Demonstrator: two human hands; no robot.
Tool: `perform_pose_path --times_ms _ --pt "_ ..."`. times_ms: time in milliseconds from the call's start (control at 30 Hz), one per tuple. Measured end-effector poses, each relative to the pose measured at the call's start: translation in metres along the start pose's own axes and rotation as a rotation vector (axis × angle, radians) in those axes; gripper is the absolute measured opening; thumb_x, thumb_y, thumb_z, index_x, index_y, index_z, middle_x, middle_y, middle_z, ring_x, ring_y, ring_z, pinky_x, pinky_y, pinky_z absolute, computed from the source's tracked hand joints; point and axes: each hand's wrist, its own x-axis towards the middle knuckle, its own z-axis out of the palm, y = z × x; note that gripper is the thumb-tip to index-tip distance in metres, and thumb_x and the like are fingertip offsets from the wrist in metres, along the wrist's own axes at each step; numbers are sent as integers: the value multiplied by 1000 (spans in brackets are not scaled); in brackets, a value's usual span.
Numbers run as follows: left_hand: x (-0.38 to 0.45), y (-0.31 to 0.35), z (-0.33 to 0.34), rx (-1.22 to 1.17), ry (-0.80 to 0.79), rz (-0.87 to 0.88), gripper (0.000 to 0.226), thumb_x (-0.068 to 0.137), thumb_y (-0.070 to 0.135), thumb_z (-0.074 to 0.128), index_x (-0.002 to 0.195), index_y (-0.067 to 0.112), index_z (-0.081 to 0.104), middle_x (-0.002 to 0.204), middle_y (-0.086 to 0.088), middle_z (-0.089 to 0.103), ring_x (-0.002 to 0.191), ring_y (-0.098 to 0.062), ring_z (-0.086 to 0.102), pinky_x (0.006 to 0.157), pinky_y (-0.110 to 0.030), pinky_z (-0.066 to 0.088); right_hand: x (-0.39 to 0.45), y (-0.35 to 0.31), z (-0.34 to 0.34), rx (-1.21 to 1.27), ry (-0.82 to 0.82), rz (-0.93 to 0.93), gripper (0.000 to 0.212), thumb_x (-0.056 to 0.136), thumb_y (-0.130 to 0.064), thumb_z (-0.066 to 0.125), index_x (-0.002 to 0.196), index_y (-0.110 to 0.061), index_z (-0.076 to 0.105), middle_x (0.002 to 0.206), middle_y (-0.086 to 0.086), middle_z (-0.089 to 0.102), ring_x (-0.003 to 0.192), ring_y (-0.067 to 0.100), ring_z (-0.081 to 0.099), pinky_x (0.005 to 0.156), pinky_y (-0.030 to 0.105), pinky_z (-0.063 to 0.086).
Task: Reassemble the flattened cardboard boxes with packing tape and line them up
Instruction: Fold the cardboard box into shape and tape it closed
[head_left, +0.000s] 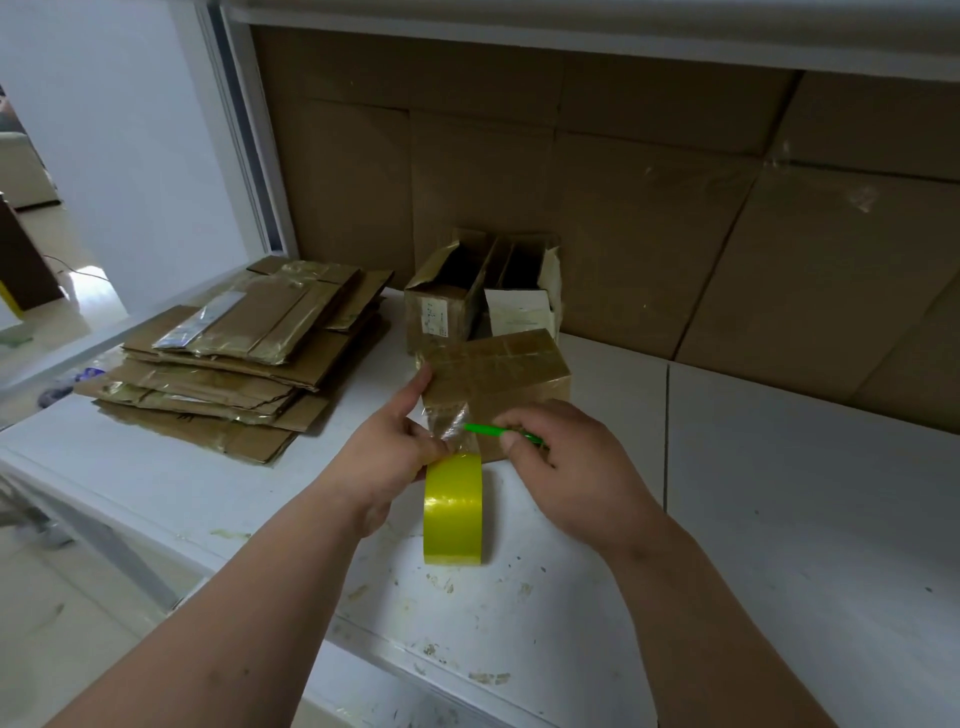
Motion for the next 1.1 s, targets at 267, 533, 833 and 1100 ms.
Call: perform_pose_path --times_ms 267,533,833,1100 --pt "6 -7 -3 -23 10 19 88 85 -7 67 148 44 35 92 -15 52 85 -27 60 87 -45 55 16 -12 -1 -208 -89 -29 22 100 -34 46 112 -34 64 100 -8 57 90 13 56 84 36 48" --pt "7 -7 -1 -9 19 27 84 88 -3 66 146 49 36 88 -11 54 80 -22 62 70 -31 53 23 -23 2 -241 -122 -39 24 100 -34 47 115 -31 66 103 -4 58 95 17 56 81 33 48" --pt "7 -7 -1 -19 36 21 82 87 -5 63 143 50 39 90 -13 52 83 -25 59 77 -36 53 30 -23 -9 -273 -93 -46 22 99 -34 49 110 -31 68 101 -6 59 91 15 57 78 31 48" --pt "7 -5 -1 -16 33 11 81 87 -5 63 142 49 41 94 -16 55 91 -32 64 86 -42 56 34 -26 0 -289 -108 -76 21 100 -34 49 110 -29 67 101 -4 58 91 17 57 78 31 49"
